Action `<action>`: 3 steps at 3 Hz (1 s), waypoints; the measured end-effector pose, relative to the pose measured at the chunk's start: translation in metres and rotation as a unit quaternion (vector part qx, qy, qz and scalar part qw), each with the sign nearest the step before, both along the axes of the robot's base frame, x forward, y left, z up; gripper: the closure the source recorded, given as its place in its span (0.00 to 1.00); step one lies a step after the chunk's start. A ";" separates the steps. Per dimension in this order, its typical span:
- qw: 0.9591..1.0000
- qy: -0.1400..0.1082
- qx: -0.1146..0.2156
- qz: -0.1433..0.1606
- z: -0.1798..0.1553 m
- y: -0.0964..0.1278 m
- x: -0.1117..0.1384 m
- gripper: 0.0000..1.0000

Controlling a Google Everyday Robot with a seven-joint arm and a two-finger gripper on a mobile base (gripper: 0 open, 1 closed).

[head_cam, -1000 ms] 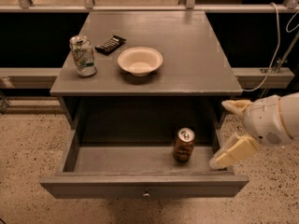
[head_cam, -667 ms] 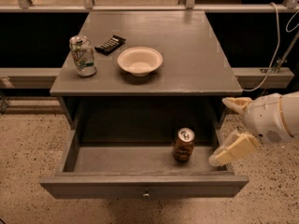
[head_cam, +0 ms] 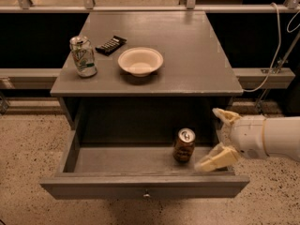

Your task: Pick orange can from top drawer and place on counter

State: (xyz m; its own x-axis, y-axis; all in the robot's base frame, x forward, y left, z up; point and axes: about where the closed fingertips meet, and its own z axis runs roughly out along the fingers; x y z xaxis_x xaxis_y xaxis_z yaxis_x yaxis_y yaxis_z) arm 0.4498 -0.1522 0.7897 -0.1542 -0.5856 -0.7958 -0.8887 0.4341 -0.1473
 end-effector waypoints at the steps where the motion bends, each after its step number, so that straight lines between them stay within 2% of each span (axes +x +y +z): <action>1: 0.999 -0.028 0.022 -0.020 -0.026 0.007 0.017 0.00; 2: 0.998 -0.042 0.040 -0.031 -0.055 0.021 0.047 0.02; 3: 0.997 -0.045 0.049 -0.031 -0.071 0.032 0.064 0.03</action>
Offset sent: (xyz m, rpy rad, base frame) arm 0.0686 0.0273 -0.0768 0.1125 -0.1114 -0.0911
